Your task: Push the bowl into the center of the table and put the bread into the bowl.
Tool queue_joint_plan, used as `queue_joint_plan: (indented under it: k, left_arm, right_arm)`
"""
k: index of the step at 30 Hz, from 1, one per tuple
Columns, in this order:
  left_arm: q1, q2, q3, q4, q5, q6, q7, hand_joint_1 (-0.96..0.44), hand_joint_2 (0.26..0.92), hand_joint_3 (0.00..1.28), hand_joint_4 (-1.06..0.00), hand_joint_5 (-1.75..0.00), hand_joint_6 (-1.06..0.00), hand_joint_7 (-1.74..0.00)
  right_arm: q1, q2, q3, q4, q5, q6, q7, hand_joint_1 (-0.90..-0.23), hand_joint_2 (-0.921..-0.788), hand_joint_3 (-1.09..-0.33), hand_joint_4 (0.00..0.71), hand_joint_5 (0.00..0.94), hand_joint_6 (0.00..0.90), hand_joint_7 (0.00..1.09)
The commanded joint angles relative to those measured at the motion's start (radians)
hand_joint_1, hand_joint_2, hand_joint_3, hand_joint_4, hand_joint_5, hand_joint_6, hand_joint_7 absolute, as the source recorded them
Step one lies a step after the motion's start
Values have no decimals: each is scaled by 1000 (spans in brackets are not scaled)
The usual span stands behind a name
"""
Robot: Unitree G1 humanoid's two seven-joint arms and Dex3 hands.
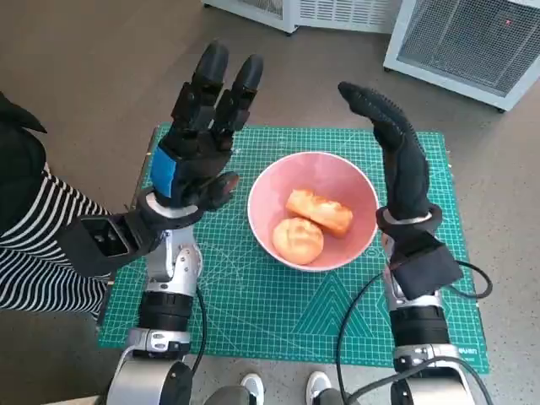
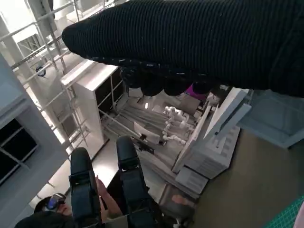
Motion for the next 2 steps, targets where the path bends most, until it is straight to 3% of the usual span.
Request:
queue_joint_plan:
  k: [1,2]
  left_arm:
    - [12,3,1,-7,10,-10,7,-678,921,386,1,1,1,1]
    - [12,3,1,-7,11,-11,8,-680,921,385,1,1,1,1]
  right_arm:
    - [21,2,7,16,-13,2,-11,-780,-921,-881,143,1,1,492]
    - [22,2,7,15,-13,2,-12,-780,-921,-881,143,1,2,492]
